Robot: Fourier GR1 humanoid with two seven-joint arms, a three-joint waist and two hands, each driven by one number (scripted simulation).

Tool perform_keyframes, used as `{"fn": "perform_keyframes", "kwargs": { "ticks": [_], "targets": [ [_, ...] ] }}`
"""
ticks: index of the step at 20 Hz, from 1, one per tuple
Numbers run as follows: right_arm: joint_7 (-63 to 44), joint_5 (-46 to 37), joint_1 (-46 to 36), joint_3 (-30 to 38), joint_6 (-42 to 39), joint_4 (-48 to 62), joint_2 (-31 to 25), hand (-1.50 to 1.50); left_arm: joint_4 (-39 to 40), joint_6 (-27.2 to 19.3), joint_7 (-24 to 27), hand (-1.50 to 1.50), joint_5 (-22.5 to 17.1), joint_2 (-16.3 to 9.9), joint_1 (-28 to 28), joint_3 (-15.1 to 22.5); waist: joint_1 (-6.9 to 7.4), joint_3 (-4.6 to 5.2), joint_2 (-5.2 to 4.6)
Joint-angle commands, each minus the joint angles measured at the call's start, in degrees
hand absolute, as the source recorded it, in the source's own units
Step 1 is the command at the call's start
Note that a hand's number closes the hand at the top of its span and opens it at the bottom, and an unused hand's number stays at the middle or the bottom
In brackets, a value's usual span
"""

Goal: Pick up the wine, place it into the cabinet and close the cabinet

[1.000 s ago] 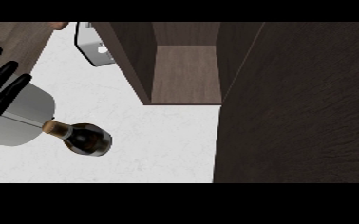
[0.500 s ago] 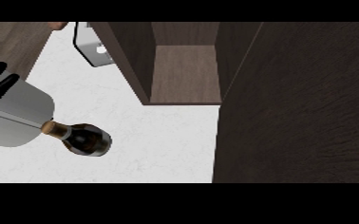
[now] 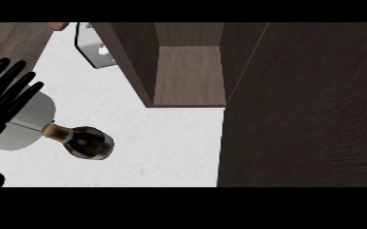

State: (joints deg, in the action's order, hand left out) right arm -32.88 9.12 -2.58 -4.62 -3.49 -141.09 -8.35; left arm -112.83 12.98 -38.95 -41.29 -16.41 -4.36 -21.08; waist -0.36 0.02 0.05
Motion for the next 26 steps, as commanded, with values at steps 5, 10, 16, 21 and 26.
{"fn": "perform_keyframes", "kwargs": {
  "ticks": [5,10,16,21,26],
  "targets": [
    [-7.7,4.9,-1.6,1.6,1.7,-8.5,-0.4,-1.5,7.3,7.8,5.6,-1.5,1.2,0.9,3.4,-0.8,0.24,0.02,0.03],
    [-4.0,4.2,4.5,0.3,-0.9,-10.3,-0.1,-1.5,16.3,12.5,14.4,-1.5,6.9,1.9,4.7,-1.8,-0.22,-0.01,0.04],
    [-1.3,3.7,3.7,1.7,-1.8,-7.3,1.0,-1.5,22.2,13.0,21.0,-1.5,12.3,3.2,3.4,-1.1,-0.04,-0.02,-0.01],
    [-5.8,5.3,-2.5,4.0,-0.5,-5.9,0.3,-1.5,28.7,13.5,21.4,-1.5,12.7,0.7,-1.9,-1.5,-0.07,-0.01,-0.05],
    [-6.8,1.1,-1.6,-0.3,0.6,-8.2,2.3,-1.5,31.1,14.4,28.1,-1.5,19.0,4.5,0.5,1.8,-0.01,0.01,0.0]
  ]
}}
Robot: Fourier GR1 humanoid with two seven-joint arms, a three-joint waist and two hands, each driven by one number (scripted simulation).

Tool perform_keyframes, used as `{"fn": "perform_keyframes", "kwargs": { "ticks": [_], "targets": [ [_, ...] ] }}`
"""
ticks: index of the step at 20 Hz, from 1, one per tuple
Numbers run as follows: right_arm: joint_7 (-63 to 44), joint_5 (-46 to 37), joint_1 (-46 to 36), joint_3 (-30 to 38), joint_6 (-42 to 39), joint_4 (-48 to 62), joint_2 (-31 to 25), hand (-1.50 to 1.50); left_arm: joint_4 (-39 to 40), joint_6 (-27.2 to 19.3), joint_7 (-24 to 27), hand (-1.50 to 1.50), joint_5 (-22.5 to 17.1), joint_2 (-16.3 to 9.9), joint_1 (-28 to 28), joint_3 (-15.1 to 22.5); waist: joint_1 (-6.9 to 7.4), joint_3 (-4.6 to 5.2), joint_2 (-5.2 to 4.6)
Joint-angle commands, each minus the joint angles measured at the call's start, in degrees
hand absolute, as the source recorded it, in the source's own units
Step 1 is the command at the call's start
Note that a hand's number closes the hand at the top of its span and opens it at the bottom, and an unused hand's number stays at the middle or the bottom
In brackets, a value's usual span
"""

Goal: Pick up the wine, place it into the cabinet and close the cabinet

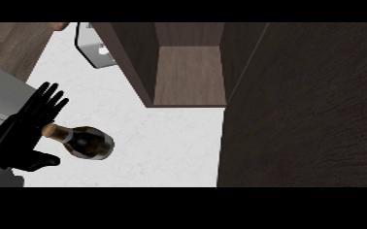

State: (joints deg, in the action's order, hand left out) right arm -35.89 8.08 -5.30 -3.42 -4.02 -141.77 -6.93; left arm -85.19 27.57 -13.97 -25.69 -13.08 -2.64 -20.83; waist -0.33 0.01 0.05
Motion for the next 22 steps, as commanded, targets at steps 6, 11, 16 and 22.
{"fn": "perform_keyframes", "kwargs": {
  "ticks": [6,11,16,22],
  "targets": [
    [-3.6,2.9,3.2,-0.8,0.5,-8.2,1.2,-1.5,7.9,4.9,4.5,-1.5,0.1,-1.6,-0.7,-0.3,0.12,0.01,0.03],
    [-5.9,4.3,0.1,0.4,0.8,-8.2,0.3,-1.5,4.7,2.1,2.9,-1.5,0.3,0.0,-0.7,0.9,0.24,-0.02,0.08],
    [-3.1,2.8,2.2,-0.8,-0.8,-6.9,0.6,-1.5,21.7,8.5,17.2,-1.5,7.6,-2.8,-3.8,0.2,-0.22,0.03,-0.09],
    [-6.2,3.3,-1.7,0.0,1.0,-7.7,0.6,-1.5,24.3,6.0,18.0,-1.5,8.9,-1.1,-6.5,1.8,0.0,0.02,-0.03]
  ]
}}
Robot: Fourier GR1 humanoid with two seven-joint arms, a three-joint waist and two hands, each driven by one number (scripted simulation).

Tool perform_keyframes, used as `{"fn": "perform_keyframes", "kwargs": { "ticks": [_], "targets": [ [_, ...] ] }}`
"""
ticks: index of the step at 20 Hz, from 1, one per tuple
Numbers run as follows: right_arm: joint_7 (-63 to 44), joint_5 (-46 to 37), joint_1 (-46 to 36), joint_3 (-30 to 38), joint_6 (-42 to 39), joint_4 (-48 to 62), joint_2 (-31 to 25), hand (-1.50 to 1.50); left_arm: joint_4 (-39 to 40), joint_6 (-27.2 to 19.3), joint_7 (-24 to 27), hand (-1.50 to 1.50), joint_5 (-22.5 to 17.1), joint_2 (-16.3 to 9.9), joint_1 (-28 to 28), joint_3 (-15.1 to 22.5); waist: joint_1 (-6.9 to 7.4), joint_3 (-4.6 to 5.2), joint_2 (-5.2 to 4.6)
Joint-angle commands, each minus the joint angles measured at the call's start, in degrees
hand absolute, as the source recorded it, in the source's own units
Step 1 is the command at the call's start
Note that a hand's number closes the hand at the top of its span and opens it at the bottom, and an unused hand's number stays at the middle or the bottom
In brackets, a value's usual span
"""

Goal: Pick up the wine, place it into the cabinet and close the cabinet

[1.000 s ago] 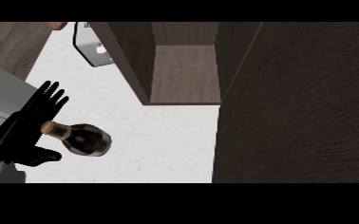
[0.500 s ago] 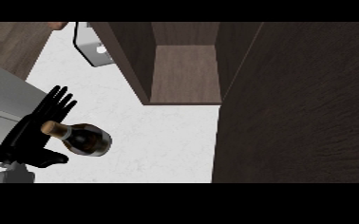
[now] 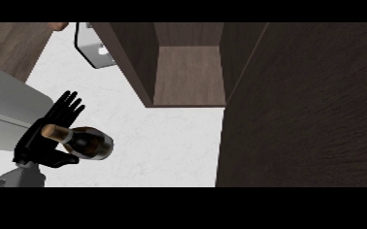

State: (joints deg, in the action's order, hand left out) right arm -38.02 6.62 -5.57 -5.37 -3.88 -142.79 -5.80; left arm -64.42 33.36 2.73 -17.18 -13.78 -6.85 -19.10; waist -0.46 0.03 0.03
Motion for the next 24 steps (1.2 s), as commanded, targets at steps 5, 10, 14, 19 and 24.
{"fn": "perform_keyframes", "kwargs": {
  "ticks": [5,10,14,19,24],
  "targets": [
    [2.2,1.4,4.8,-1.3,-1.6,-5.0,1.5,-1.5,5.2,-0.5,4.2,-1.5,2.5,0.6,-1.4,1.3,0.16,-0.02,-0.01],
    [-1.8,0.9,1.7,-1.3,0.5,-6.5,1.8,-1.5,7.5,1.5,7.8,-1.5,3.8,0.7,0.5,2.4,0.29,0.0,0.02],
    [-2.2,1.9,2.1,-0.2,-0.8,-6.8,0.7,-1.5,8.9,-1.7,5.2,-1.5,3.8,2.5,-3.1,3.4,0.15,-0.02,0.02],
    [-2.7,1.9,1.5,-1.0,-0.8,-7.2,1.0,-1.5,10.1,0.9,11.5,-1.5,5.3,2.7,0.9,4.1,0.28,-0.01,0.04],
    [-2.3,6.0,1.2,4.1,-2.0,-6.3,-0.3,-1.5,11.9,0.7,7.6,-1.5,0.4,2.8,-3.2,2.0,0.15,-0.03,0.01]
  ]
}}
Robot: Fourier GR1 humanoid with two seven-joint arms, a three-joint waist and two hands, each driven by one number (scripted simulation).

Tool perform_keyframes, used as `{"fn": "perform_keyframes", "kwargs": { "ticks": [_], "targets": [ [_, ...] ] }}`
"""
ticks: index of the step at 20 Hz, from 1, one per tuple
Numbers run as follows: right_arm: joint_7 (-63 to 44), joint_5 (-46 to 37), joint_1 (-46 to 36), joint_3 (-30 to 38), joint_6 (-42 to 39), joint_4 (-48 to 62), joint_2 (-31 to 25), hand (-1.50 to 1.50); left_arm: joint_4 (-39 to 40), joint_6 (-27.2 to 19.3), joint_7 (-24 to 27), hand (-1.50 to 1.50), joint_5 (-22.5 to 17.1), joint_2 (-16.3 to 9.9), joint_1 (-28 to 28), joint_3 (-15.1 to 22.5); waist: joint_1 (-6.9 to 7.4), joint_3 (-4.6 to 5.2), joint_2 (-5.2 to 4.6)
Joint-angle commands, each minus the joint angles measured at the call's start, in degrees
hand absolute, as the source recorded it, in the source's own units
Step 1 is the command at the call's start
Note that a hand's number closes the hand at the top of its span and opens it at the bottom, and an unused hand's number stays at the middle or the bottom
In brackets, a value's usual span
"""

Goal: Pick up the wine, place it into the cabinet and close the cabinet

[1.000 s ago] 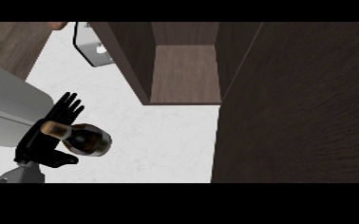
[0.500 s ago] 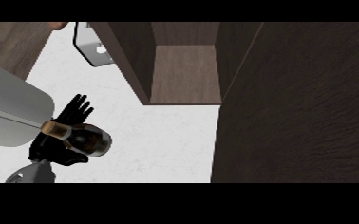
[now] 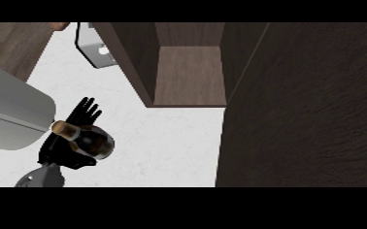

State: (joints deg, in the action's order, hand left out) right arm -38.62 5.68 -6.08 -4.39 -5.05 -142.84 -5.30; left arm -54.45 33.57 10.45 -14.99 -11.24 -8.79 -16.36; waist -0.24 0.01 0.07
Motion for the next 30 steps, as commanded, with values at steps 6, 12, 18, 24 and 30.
{"fn": "perform_keyframes", "kwargs": {
  "ticks": [6,12,18,24,30],
  "targets": [
    [-6.1,2.8,-4.8,-0.8,2.2,-3.9,0.7,-1.5,9.7,7.2,6.6,1.5,1.5,-2.1,-4.8,1.2,-0.18,0.09,-0.15],
    [-2.9,5.1,2.3,1.0,-0.4,-7.1,1.0,-1.5,2.3,3.9,11.8,1.5,9.6,-2.1,-2.8,6.4,-0.4,0.02,0.08],
    [-2.9,3.4,-0.6,1.5,0.6,-4.5,1.2,-1.5,-1.7,-8.8,20.7,1.5,10.7,2.3,1.3,3.1,0.39,-0.01,0.17],
    [-1.4,6.9,2.1,3.8,-1.8,-4.9,0.2,-1.5,-6.8,-17.2,28.6,1.5,12.3,4.5,4.8,0.9,0.09,-0.04,0.1],
    [2.7,5.8,6.4,3.3,-3.1,-4.8,2.0,-1.5,-19.9,-19.1,26.0,1.5,10.4,6.4,8.9,1.8,0.27,-0.08,0.14]
  ]
}}
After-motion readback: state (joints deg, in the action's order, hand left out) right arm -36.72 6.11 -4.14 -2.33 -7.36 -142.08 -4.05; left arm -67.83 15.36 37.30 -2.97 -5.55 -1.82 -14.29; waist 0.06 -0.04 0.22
